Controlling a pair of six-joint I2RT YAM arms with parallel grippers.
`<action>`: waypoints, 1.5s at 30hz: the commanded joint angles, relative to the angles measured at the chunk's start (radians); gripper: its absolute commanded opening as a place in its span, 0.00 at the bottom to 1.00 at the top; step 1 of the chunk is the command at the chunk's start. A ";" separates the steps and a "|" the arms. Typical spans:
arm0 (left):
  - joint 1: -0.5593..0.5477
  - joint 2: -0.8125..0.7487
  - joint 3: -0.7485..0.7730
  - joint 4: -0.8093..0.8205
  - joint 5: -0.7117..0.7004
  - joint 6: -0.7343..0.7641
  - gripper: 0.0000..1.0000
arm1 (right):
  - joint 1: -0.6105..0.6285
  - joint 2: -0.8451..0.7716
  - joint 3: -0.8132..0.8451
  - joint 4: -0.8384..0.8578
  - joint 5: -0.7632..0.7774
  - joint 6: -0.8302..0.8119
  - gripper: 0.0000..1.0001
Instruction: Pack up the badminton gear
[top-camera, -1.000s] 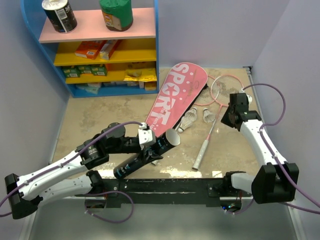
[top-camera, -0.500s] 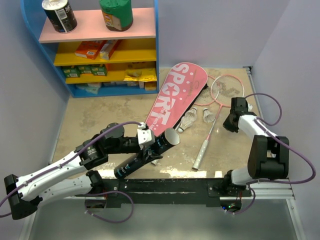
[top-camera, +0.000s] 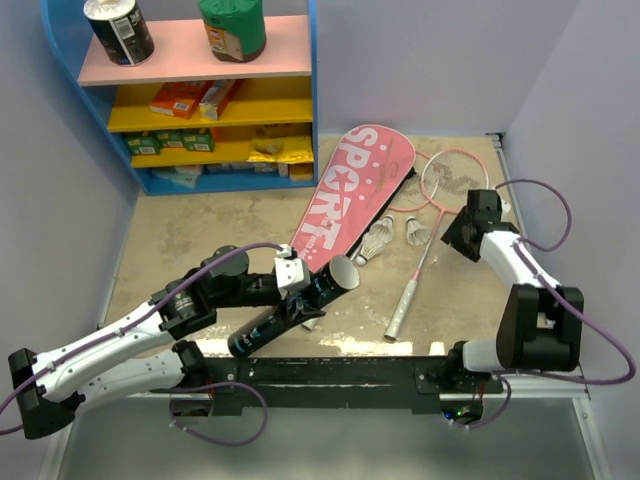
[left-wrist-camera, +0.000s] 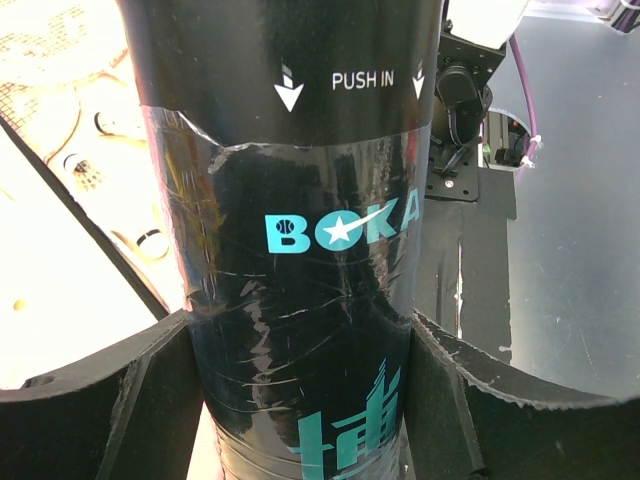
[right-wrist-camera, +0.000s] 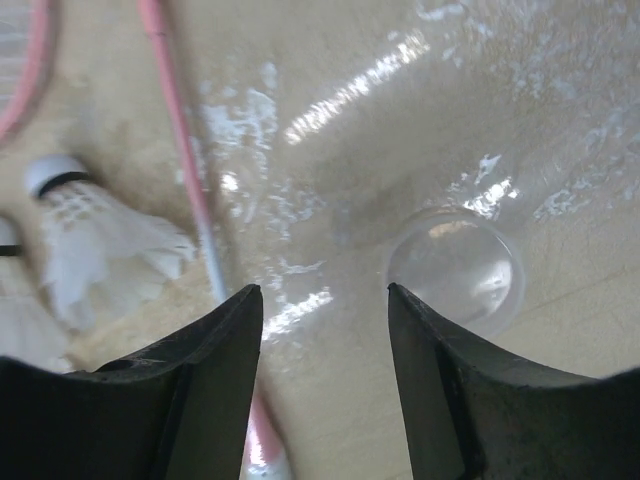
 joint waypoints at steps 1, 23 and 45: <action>0.000 0.001 0.001 0.038 0.000 -0.017 0.00 | 0.011 -0.136 0.091 -0.025 -0.093 0.043 0.57; 0.001 0.002 -0.002 0.036 0.001 -0.019 0.00 | 0.197 -0.079 -0.009 0.258 -0.259 0.408 0.73; 0.001 -0.001 -0.004 0.030 -0.009 -0.017 0.00 | 0.195 0.085 -0.023 0.363 -0.142 0.471 0.69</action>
